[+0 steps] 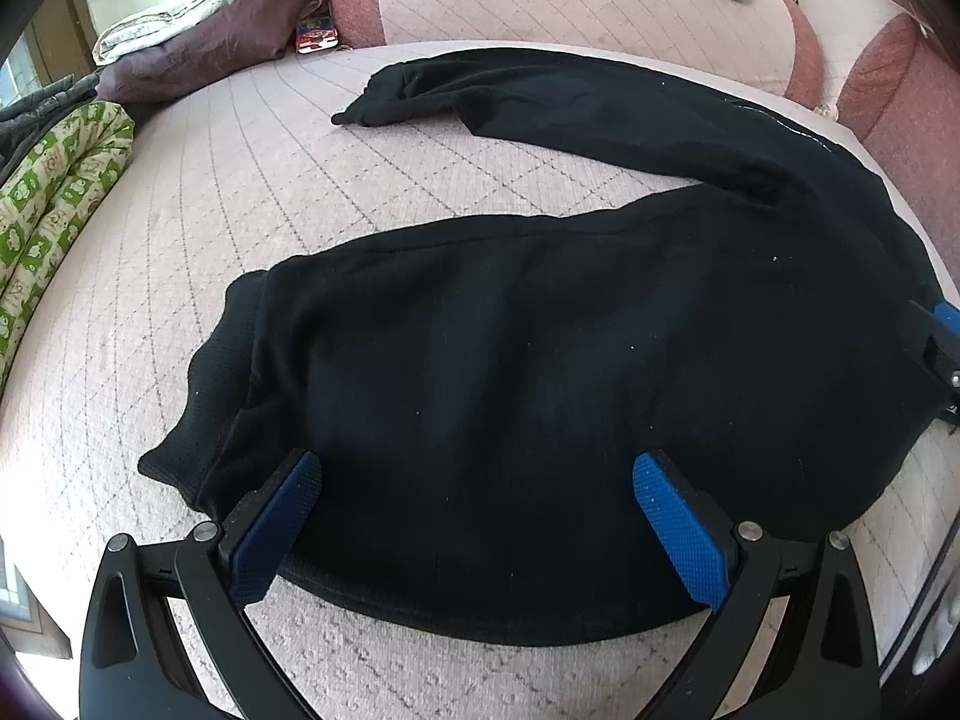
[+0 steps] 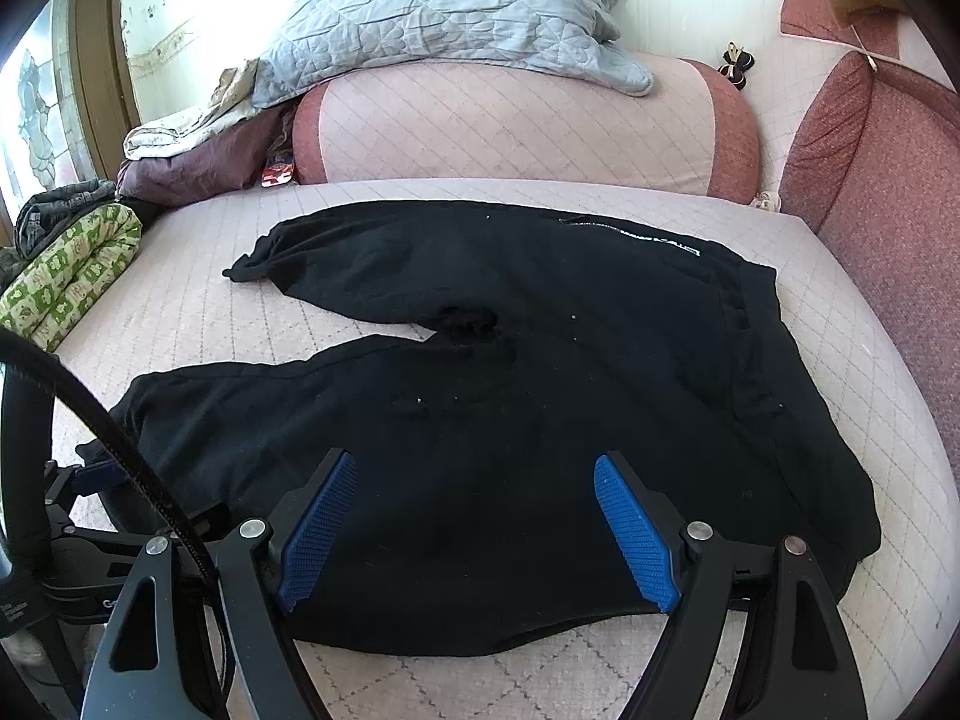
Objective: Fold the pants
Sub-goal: 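Position both grippers over the waistband of the black sweatpants, then grasp the waistband with both grippers and lift it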
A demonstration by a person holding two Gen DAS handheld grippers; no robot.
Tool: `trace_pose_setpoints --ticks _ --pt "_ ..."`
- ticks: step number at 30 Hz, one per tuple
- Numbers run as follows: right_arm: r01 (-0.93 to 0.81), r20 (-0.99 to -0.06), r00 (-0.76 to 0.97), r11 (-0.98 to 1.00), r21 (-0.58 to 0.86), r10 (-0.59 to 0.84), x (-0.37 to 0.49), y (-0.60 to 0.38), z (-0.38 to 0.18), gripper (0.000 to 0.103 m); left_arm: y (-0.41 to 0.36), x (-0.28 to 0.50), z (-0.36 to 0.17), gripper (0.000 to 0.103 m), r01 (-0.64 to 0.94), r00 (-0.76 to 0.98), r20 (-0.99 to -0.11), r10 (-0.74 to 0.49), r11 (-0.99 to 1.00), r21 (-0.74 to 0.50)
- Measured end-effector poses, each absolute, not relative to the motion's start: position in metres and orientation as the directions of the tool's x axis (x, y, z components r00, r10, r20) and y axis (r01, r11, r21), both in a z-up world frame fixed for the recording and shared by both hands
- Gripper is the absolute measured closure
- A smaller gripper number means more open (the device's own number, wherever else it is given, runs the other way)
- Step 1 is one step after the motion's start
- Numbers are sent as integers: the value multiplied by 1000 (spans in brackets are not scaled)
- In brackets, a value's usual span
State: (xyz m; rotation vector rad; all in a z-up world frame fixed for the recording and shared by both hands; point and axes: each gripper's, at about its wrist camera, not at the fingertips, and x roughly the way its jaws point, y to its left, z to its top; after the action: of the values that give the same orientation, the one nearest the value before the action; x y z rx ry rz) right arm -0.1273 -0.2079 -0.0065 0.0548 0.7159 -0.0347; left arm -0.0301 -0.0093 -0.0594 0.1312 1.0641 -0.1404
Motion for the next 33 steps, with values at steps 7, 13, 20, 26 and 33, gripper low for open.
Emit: trace_pose_setpoints --ticks 7,13,20,26,33 --pt "68 -665 746 997 39 -25 -127 -211 -10 17 -12 -32 -56 0 183 447 -894 -34 982 54" --pt "84 -669 742 996 28 -44 -129 -212 -13 17 -12 -48 -38 23 236 458 -875 -156 971 -50" --pt "93 -650 759 995 34 -49 -138 -215 -9 17 -6 -66 5 23 235 626 -763 -159 972 -10" --pt "84 -612 791 995 59 -31 -149 -233 19 17 33 -35 44 23 170 646 -744 -169 983 -76" --pt "128 -614 787 989 79 -53 -131 -283 54 16 59 15 73 22 117 662 -741 -110 992 -42"
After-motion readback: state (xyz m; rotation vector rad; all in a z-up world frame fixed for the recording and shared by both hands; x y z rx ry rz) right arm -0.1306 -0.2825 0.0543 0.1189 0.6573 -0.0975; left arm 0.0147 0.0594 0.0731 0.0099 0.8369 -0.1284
